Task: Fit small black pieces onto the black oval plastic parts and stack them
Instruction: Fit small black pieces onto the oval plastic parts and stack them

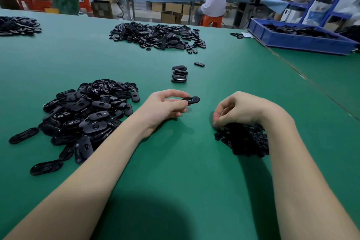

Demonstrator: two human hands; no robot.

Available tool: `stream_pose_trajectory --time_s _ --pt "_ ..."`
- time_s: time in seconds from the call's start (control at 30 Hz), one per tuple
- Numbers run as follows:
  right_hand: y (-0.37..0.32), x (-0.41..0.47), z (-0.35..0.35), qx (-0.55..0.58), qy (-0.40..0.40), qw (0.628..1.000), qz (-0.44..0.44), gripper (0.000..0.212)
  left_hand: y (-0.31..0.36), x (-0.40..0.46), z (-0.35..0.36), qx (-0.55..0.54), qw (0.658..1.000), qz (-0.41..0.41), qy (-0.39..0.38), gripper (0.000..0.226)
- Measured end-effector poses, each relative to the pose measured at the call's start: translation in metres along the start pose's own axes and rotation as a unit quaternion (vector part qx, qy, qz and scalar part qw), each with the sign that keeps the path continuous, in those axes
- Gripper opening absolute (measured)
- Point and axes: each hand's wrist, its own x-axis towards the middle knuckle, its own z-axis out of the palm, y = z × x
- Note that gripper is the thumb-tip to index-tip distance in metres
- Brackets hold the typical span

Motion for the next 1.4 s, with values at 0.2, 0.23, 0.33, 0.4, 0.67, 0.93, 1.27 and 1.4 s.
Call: stream_pose_trajectory --time_s 0.2,0.23,0.33,0.4,0.67,0.93,1.27,1.4 --pt "-0.001 -0.001 -0.002 0.022 0.011 1.000 -0.014 0.006 0.001 -0.003 0.002 0.025 1.000 0.011 -0.007 0.023" --pt "0.000 -0.001 -0.002 0.023 0.019 0.999 -0.016 0.006 0.001 -0.004 0.002 0.026 1.000 0.012 -0.006 0.023" --pt "0.002 0.002 -0.001 0.038 0.057 0.997 -0.027 0.005 0.000 -0.004 0.002 0.032 0.999 0.012 -0.003 0.023" --pt "0.002 0.003 0.001 0.080 0.074 0.993 -0.045 0.007 0.000 -0.004 0.003 0.034 0.999 0.013 -0.002 0.023" --pt "-0.003 0.006 0.014 0.270 0.072 0.955 -0.098 0.012 0.001 -0.005 0.005 0.014 1.000 0.010 0.004 0.015" --pt "-0.009 0.012 0.023 0.272 0.057 0.953 -0.117 0.007 0.001 -0.007 0.006 -0.043 0.998 0.017 -0.038 0.020" --pt "-0.013 0.014 0.027 0.239 0.086 0.962 -0.096 0.005 0.001 -0.005 0.006 0.037 0.999 0.033 -0.020 0.015" --pt "-0.016 0.016 0.030 0.242 0.088 0.962 -0.095 0.004 0.000 -0.006 0.007 0.007 1.000 0.022 -0.008 0.022"
